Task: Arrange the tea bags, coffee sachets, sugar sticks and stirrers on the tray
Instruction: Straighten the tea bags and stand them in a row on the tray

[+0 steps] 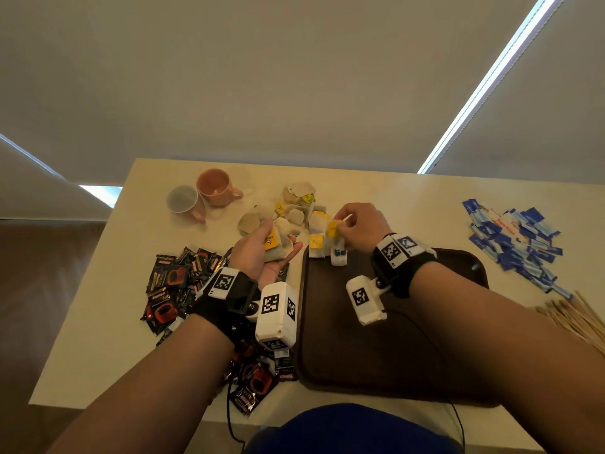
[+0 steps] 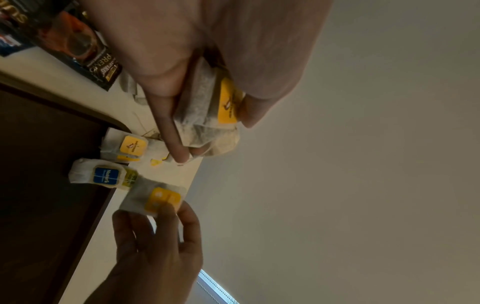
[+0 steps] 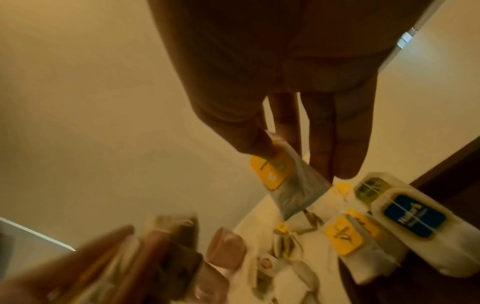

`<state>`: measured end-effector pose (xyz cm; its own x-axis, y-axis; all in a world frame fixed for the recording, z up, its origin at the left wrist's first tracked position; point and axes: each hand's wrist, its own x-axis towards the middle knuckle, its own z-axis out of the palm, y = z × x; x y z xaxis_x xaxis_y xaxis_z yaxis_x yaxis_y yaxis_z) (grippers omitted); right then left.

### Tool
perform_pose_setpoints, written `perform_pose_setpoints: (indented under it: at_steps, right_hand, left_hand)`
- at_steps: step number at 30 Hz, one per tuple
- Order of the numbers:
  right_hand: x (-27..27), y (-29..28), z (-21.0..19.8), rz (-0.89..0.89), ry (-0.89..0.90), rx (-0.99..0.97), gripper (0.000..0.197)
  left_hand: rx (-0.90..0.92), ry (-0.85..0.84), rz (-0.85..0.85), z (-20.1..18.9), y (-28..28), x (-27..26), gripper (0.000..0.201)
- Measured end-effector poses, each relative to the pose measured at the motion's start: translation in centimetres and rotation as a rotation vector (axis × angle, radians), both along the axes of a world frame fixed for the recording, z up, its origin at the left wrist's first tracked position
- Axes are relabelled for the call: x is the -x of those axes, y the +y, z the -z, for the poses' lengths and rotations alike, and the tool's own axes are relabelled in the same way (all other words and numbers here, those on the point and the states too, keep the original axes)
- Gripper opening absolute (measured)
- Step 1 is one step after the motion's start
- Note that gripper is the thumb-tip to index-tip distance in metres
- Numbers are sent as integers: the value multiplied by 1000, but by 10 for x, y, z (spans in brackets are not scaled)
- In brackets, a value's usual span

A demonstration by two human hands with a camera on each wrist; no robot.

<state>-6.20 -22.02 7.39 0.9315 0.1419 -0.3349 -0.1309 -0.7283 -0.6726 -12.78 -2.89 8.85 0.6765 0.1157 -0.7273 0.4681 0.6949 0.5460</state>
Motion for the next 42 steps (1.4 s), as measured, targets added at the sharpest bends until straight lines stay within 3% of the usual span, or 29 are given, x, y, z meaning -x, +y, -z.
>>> perform_pose_setpoints:
  at_steps: [8,15,20,25,35,39,42]
  right_hand:
    - [-9,35,56,-132,216,218,6]
    - [-15,41,79,-185,187,310,12]
    - [-14,38,83,-235,148,365,11]
    - [-13,33,84,-231,111,341,36]
    - [-17,39,86,-279,119,440,10]
    - [-19,39,87,-257,119,461,13]
    - [-22,35,90,-278,88,445,27]
  left_hand:
    - [3,50,20,14,5,-13,22]
    - [-7,73,9,17,0,-14,16]
    - [1,99,-13,16,-1,-13,18]
    - [-15,84,-8,17,0,-10,23]
    - [-26,81,12,20,0,-8,38]
    - [-26,94,6,21,1,-7,39]
    - [-27,102,7,20,1,-7,39]
